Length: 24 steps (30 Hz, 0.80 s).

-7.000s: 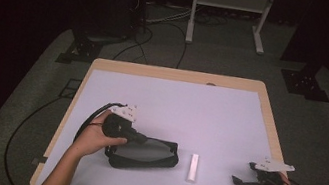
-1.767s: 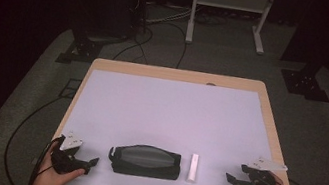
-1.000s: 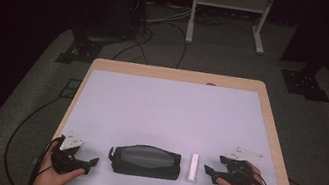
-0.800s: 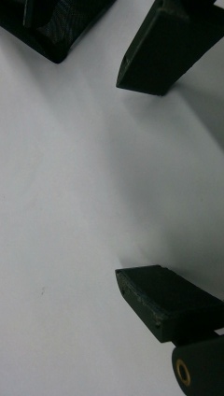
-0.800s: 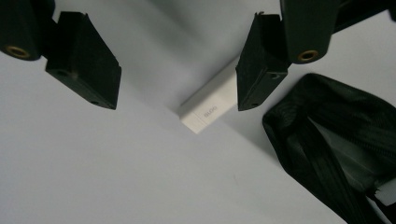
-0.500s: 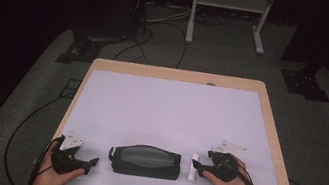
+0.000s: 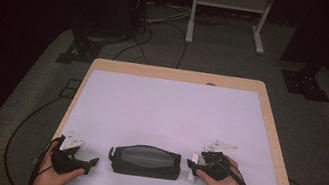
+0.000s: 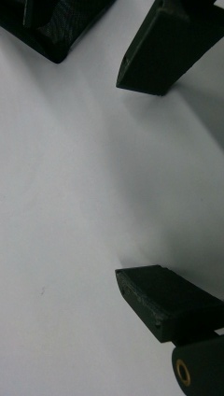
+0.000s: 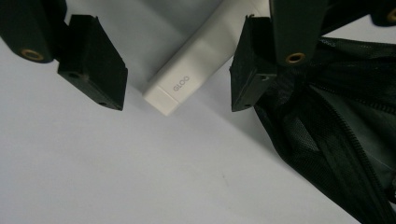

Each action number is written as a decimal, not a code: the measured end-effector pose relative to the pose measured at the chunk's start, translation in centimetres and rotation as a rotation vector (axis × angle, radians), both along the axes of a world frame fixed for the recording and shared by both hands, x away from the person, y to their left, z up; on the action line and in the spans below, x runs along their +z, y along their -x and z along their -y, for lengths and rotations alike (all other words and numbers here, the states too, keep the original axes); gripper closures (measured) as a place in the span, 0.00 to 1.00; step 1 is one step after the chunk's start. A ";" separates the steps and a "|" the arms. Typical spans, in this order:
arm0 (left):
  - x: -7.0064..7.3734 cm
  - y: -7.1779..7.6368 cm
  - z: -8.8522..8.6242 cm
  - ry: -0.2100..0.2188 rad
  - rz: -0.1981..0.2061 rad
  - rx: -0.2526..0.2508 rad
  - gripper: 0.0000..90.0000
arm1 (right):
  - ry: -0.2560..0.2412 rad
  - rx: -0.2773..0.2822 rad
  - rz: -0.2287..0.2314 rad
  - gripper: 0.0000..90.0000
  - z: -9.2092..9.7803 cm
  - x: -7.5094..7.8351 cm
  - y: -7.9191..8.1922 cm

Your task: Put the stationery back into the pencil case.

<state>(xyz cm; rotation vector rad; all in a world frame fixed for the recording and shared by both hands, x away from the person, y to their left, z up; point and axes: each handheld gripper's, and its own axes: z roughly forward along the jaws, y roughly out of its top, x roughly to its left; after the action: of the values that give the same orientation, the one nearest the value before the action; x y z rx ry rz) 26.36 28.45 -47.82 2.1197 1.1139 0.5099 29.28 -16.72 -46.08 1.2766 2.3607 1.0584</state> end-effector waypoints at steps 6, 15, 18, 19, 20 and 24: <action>0.0 0.0 0.0 0.000 0.000 0.000 0.08 | 0.019 0.006 -0.005 0.47 -0.4 -0.4 0.0; 0.0 0.0 0.0 0.000 0.000 0.000 0.08 | 0.043 0.002 -0.012 0.54 -0.6 -0.8 -0.1; 0.0 0.0 0.0 0.001 0.000 0.000 0.08 | 0.059 0.003 -0.001 0.57 -0.6 -0.9 -0.1; 0.0 0.0 0.0 0.000 0.000 0.000 0.08 | 0.063 0.003 0.002 0.58 -0.6 -0.9 0.0; 0.0 0.0 0.0 0.000 0.000 0.000 0.08 | 0.068 0.007 0.007 0.59 -0.6 -0.9 0.0; 0.0 0.0 0.0 0.001 0.000 0.000 0.08 | 0.091 0.015 0.026 0.65 -0.6 -0.9 0.0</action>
<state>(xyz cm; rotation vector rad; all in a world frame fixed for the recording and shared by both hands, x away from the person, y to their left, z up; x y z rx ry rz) 26.36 28.46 -47.83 2.1193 1.1138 0.5094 29.28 -16.10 -46.98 1.2075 2.3737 0.9538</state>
